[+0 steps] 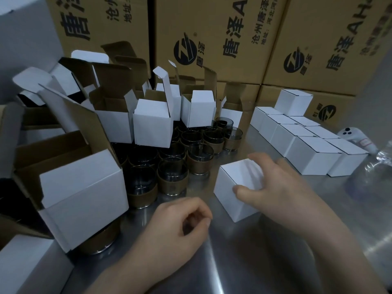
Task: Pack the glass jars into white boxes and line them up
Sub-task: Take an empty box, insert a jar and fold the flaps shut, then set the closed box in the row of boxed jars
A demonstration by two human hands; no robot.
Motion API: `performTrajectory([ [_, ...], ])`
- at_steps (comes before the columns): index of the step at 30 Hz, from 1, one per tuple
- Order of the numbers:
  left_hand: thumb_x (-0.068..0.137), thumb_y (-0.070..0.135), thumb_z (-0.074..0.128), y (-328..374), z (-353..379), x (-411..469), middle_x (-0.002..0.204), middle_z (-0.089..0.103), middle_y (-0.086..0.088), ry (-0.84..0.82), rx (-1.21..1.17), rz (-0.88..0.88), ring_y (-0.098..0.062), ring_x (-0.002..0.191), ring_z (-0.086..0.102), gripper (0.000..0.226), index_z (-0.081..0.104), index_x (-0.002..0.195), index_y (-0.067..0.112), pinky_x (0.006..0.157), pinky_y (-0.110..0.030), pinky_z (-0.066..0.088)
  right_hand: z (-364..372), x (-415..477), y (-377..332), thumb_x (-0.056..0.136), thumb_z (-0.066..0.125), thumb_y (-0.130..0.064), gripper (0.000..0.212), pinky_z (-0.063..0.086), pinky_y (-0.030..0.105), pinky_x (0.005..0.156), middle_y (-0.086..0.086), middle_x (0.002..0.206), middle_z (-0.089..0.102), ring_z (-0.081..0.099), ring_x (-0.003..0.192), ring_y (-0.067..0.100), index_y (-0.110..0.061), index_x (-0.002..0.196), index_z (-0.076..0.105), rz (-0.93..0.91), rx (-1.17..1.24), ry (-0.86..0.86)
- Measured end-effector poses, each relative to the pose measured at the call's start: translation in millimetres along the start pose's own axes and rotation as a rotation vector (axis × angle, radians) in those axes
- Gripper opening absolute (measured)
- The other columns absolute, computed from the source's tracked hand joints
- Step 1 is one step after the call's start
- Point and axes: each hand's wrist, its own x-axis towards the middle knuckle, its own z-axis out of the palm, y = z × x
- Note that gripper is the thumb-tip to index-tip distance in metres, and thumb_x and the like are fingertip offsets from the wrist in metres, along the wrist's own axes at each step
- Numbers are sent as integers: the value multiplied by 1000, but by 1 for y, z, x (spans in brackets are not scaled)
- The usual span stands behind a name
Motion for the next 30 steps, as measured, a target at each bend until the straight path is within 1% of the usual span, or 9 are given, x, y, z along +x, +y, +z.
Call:
performTrajectory([
  [5,84,15,65,-2,0,1,71,63,11,-21,-9,3,-10,64,59,11,68,78,24,58,-10,38,-16,14,22,65,74,-48,66,40,32,74,-12,98,54,53,90,16,-40,126,48,-14,219,213],
  [9,81,23,61,-4,1,0,70,63,9,-17,-15,-3,-11,61,57,6,66,79,25,55,-12,38,-52,49,47,58,64,-52,59,44,27,66,-17,98,60,56,80,-4,-43,115,53,36,459,555],
  [13,82,21,62,-6,0,0,70,64,10,-32,-10,-7,-8,60,56,7,66,81,27,54,-12,38,-92,107,79,63,67,-48,68,50,43,90,-4,120,57,57,111,19,-31,127,49,97,489,769],
  [16,81,24,61,-6,0,1,69,64,11,-32,-29,-26,-11,61,58,6,65,82,28,54,-11,39,-110,152,104,70,71,-40,77,44,37,92,9,139,45,46,126,26,-18,138,42,162,406,808],
  [18,80,24,61,-6,1,1,68,64,10,-27,-43,-30,-13,61,59,6,65,83,28,53,-11,39,-114,175,119,74,74,-35,78,41,41,103,13,142,39,43,129,30,-15,141,38,203,371,800],
  [21,81,19,65,-8,-1,2,66,64,9,-38,-53,-48,-11,58,58,10,66,83,29,53,-12,39,-112,201,137,77,77,-30,80,38,43,105,16,144,36,41,130,33,-12,142,34,251,351,754],
  [24,82,19,67,-9,-1,3,68,66,9,-56,-53,-81,-10,62,60,14,66,84,32,55,-10,40,-109,222,151,77,79,-27,80,39,42,101,17,143,40,43,130,34,-8,142,34,274,342,709],
  [27,78,27,63,-9,-1,6,68,66,10,-58,-57,-99,-9,62,61,9,66,84,34,56,-10,40,-106,239,161,79,78,-24,76,39,37,87,16,139,46,47,126,35,-5,139,34,305,355,705],
  [30,80,20,68,-10,-2,7,68,66,11,-81,-52,-104,-2,57,59,15,66,83,34,57,-7,40,-105,253,167,80,76,-24,75,42,42,85,18,138,46,46,125,37,-5,138,33,338,338,687],
])
